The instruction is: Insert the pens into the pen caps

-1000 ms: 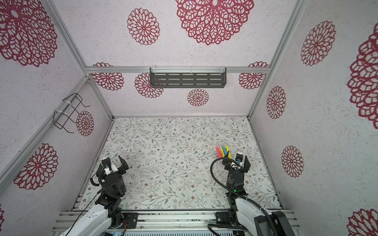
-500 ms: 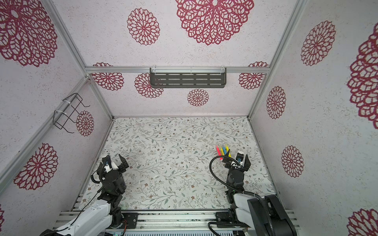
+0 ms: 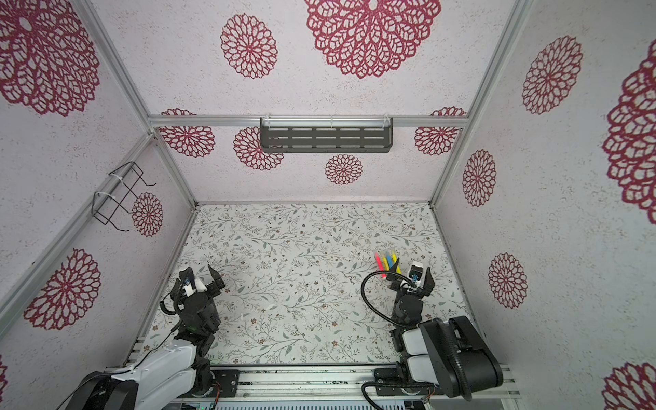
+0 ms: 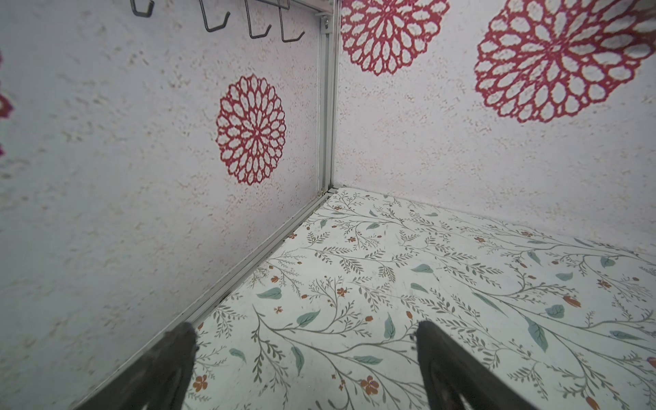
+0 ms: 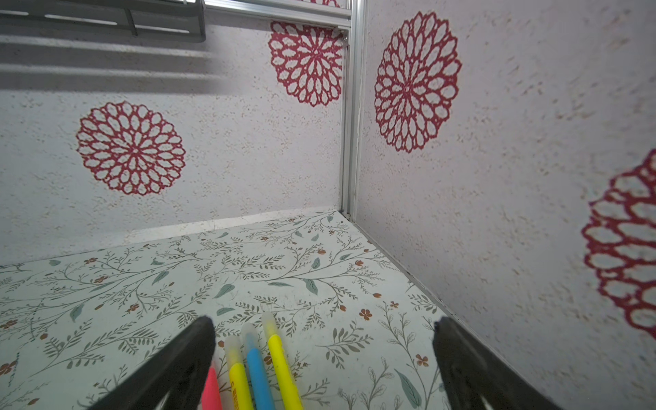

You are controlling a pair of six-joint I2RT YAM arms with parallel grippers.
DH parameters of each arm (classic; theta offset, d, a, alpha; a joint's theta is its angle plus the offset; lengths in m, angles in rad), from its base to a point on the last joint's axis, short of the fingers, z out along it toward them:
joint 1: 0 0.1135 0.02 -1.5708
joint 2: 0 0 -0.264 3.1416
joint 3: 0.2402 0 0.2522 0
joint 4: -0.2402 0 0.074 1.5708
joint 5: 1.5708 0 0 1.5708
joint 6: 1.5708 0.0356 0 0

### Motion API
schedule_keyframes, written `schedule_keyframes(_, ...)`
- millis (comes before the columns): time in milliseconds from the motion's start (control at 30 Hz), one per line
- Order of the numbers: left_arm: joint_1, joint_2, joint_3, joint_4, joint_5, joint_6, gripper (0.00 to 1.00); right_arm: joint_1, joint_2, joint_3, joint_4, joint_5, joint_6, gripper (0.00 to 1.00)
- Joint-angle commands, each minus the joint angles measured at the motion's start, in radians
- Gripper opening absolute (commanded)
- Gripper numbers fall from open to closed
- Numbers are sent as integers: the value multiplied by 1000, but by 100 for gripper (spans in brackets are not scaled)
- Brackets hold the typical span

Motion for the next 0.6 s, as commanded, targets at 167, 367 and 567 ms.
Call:
schedule_keyframes(167, 23, 97, 2, 174, 18, 26, 99, -12, 25, -83, 131, 17, -12, 99)
schedule_keyframes(367, 34, 183, 9, 274, 35, 34, 99, -31, 82, -52, 134, -13, -9, 99)
schedule_keyframes(567, 35, 291, -2, 432, 29, 64, 99, -36, 122, -29, 134, -29, -14, 99)
